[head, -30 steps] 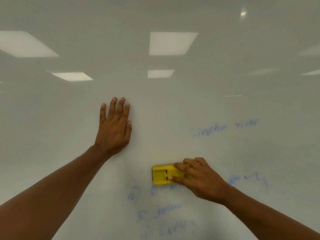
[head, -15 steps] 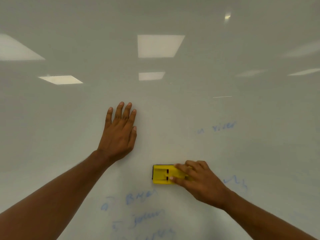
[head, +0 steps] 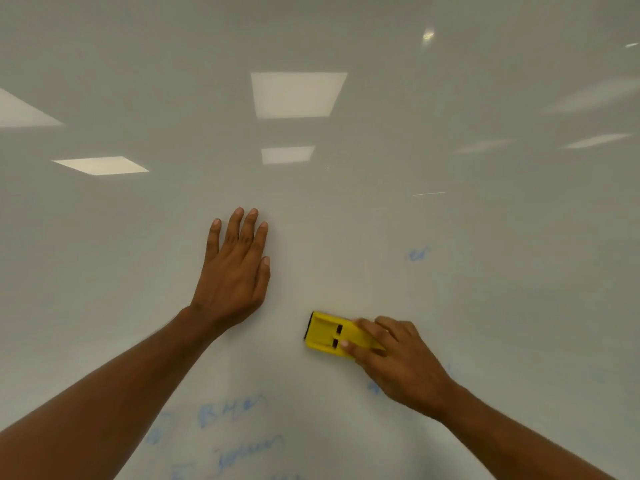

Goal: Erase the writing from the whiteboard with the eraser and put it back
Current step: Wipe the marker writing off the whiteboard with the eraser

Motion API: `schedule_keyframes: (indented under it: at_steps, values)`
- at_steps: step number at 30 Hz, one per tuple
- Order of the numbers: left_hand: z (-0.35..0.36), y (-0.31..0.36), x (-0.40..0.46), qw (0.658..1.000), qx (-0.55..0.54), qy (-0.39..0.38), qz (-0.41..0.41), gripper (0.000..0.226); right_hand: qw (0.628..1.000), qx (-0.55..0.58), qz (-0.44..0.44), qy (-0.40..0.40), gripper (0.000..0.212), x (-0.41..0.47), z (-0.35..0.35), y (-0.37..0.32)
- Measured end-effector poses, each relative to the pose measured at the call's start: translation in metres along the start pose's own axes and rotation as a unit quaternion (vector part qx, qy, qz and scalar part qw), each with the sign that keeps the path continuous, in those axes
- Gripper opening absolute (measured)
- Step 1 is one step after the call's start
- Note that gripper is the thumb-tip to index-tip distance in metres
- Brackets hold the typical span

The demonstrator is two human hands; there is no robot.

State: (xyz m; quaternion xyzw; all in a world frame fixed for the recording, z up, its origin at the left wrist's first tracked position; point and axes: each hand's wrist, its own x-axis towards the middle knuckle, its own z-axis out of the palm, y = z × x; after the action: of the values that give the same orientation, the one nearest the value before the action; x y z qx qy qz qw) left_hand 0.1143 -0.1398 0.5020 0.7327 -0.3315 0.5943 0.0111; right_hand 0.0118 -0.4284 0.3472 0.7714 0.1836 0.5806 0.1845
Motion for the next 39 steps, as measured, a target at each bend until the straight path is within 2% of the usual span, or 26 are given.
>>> schedule_keyframes:
  at_steps: [3,5,6,8,9,10,11,12,14,15,17,19,20,21,23,24,25,27,29,30,31,33,35,36,38,39]
  values:
    - [0.004,0.004,0.002,1.000,0.010,0.003,-0.013,0.061,1.000,-0.009,0.001,0.015,0.053,-0.009,-0.006,0.039]
    - [0.005,0.003,0.001,1.000,0.020,0.008,-0.019,0.062,0.986,0.038,0.147,0.066,0.052,-0.010,-0.013,0.067]
    - [0.005,0.004,0.001,0.999,0.023,0.011,-0.020,0.062,0.958,0.059,0.261,0.108,0.052,-0.011,-0.016,0.077]
    - [0.007,0.006,0.001,0.999,0.027,0.015,-0.021,0.062,0.858,0.074,0.475,0.181,0.053,-0.011,-0.014,0.082]
    - [0.007,0.006,0.002,0.999,0.027,0.015,-0.023,0.062,0.815,0.077,0.540,0.194,0.053,-0.008,-0.012,0.079]
    - [0.008,0.006,0.002,0.999,0.026,0.016,-0.025,0.062,0.798,0.079,0.564,0.197,0.053,-0.006,-0.010,0.075]
    - [0.009,0.007,0.002,0.999,0.025,0.015,-0.028,0.062,0.813,0.079,0.544,0.192,0.052,-0.005,-0.009,0.069]
    - [0.009,0.007,0.002,0.999,0.024,0.015,-0.031,0.062,0.854,0.078,0.485,0.173,0.052,-0.006,-0.008,0.063]
    - [0.009,0.007,0.002,0.999,0.025,0.015,-0.034,0.062,0.954,0.065,0.276,0.099,0.054,-0.016,-0.008,0.050]
    - [0.009,0.007,0.002,0.999,0.026,0.016,-0.035,0.062,0.983,0.048,0.165,0.058,0.055,-0.022,-0.008,0.048]
    - [0.009,0.008,0.002,0.999,0.026,0.018,-0.035,0.062,0.999,0.012,0.029,0.014,0.059,-0.030,-0.011,0.057]
    - [0.009,0.008,0.002,0.999,0.027,0.017,-0.035,0.062,0.998,0.012,0.052,0.026,0.054,-0.028,-0.014,0.078]
    - [0.009,0.008,0.001,0.999,0.027,0.017,-0.036,0.062,0.990,0.026,0.126,0.051,0.052,-0.025,-0.015,0.089]
    - [0.008,0.009,0.001,0.999,0.027,0.015,-0.038,0.062,0.967,0.041,0.234,0.091,0.051,-0.020,-0.018,0.098]
    - [0.007,0.010,0.001,0.999,0.022,0.013,-0.041,0.063,0.871,0.064,0.453,0.180,0.051,-0.006,-0.020,0.104]
    - [0.006,0.010,0.001,0.999,0.017,0.013,-0.043,0.063,0.828,0.070,0.516,0.205,0.051,0.003,-0.019,0.101]
    - [0.005,0.010,0.001,0.999,0.012,0.014,-0.044,0.063,0.814,0.072,0.535,0.212,0.050,0.014,-0.018,0.094]
    - [0.004,0.008,-0.001,0.999,0.004,0.015,-0.044,0.063,0.870,0.071,0.447,0.196,0.051,0.030,-0.015,0.072]
    - [0.001,0.005,-0.004,0.999,0.002,0.014,-0.045,0.063,0.960,0.079,0.233,0.136,0.051,0.035,-0.011,0.046]
    - [0.000,0.002,-0.008,0.999,0.002,0.013,-0.049,0.063,0.986,0.071,0.115,0.099,0.048,0.034,-0.009,0.033]
    - [-0.002,-0.002,-0.012,0.998,0.003,0.011,-0.056,0.063,0.996,0.055,0.021,0.067,0.047,0.032,-0.007,0.021]
    - [-0.006,-0.015,-0.022,0.997,0.003,0.008,-0.074,0.063,0.996,0.029,-0.076,0.041,0.045,0.039,-0.009,0.018]
    - [-0.009,-0.032,-0.034,0.996,0.005,0.003,-0.091,0.063,0.996,0.018,-0.063,0.056,0.045,0.058,-0.013,0.032]
    - [-0.011,-0.043,-0.041,0.995,0.009,-0.001,-0.098,0.063,0.998,0.021,-0.013,0.063,0.046,0.071,-0.015,0.040]
    - [-0.016,-0.063,-0.055,0.994,0.017,-0.006,-0.112,0.062,0.980,0.055,0.170,0.089,0.051,0.098,-0.021,0.054]
    - [-0.018,-0.072,-0.062,0.993,0.020,-0.007,-0.119,0.062,0.951,0.080,0.272,0.121,0.052,0.111,-0.023,0.053]
